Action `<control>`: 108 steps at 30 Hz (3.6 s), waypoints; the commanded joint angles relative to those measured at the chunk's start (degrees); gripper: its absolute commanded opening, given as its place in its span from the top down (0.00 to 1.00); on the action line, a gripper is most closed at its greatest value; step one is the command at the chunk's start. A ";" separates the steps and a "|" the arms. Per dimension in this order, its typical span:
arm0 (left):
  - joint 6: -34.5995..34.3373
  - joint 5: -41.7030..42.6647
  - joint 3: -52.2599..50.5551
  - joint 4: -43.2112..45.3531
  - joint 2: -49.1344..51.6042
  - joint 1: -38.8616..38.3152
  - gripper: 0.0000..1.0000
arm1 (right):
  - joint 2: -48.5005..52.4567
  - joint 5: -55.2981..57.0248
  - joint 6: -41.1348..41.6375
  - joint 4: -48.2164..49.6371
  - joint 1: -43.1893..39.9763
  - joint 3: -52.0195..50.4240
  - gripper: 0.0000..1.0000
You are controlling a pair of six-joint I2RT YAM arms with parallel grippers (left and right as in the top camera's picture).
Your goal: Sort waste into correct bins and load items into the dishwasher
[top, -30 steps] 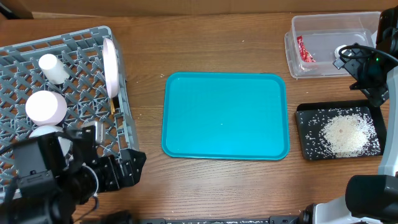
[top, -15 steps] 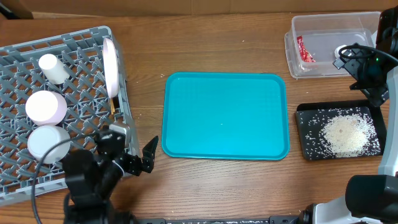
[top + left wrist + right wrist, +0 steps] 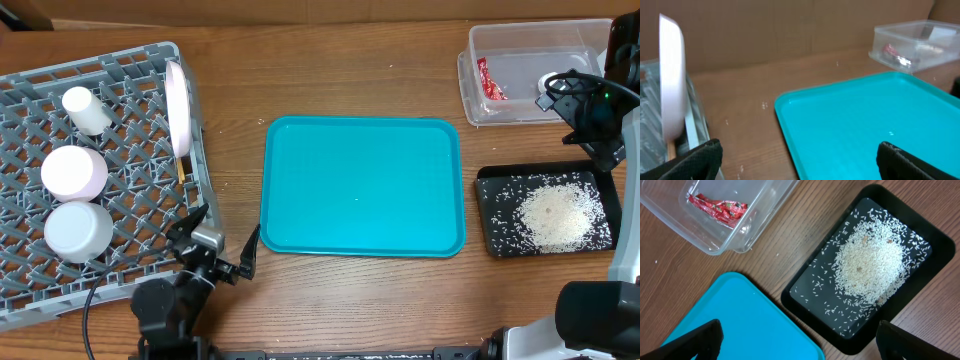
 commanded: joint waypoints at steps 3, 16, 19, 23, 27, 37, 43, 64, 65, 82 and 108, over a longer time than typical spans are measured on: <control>1.05 -1.66 -2.60 2.38 -3.58 -0.98 0.00 | -0.09 0.39 0.24 0.17 -0.07 0.57 0.00; 1.05 -11.10 -2.62 -1.18 -6.73 -4.98 0.00 | -0.09 0.39 0.24 0.17 -0.07 0.57 0.00; 1.05 -11.08 -2.62 -1.18 -7.67 -5.35 0.00 | -0.09 0.37 0.24 0.17 -0.07 0.57 0.00; 1.05 -11.10 -2.60 -0.90 -9.62 -5.44 0.00 | -0.09 0.37 0.24 0.17 -0.07 0.57 0.00; 1.05 -11.13 -2.60 -1.14 -9.60 -5.46 0.00 | -0.09 0.39 0.24 0.17 -0.07 0.57 0.00; 1.05 -11.13 -2.60 -1.14 -9.57 -5.46 0.00 | -0.09 0.39 0.24 0.17 -0.07 0.57 0.00; 1.05 -11.13 -2.60 -1.14 -9.57 -5.46 0.00 | -0.09 0.37 0.24 0.17 -0.07 0.57 0.00; 1.05 -11.13 -2.60 -1.14 -9.57 -5.62 0.00 | -0.09 0.37 0.24 0.17 -0.07 0.57 0.00; 1.09 -11.93 -2.60 -1.27 -9.57 -5.60 0.00 | -0.09 0.37 0.24 0.20 -0.07 0.57 0.00; 1.07 -35.15 -2.62 -2.43 -9.42 -5.60 0.00 | -7.08 0.37 0.24 0.20 2.25 0.57 0.00; 1.07 -35.08 -2.62 -2.43 -9.42 -5.60 0.00 | -56.37 4.04 -0.15 -2.14 4.22 0.63 0.00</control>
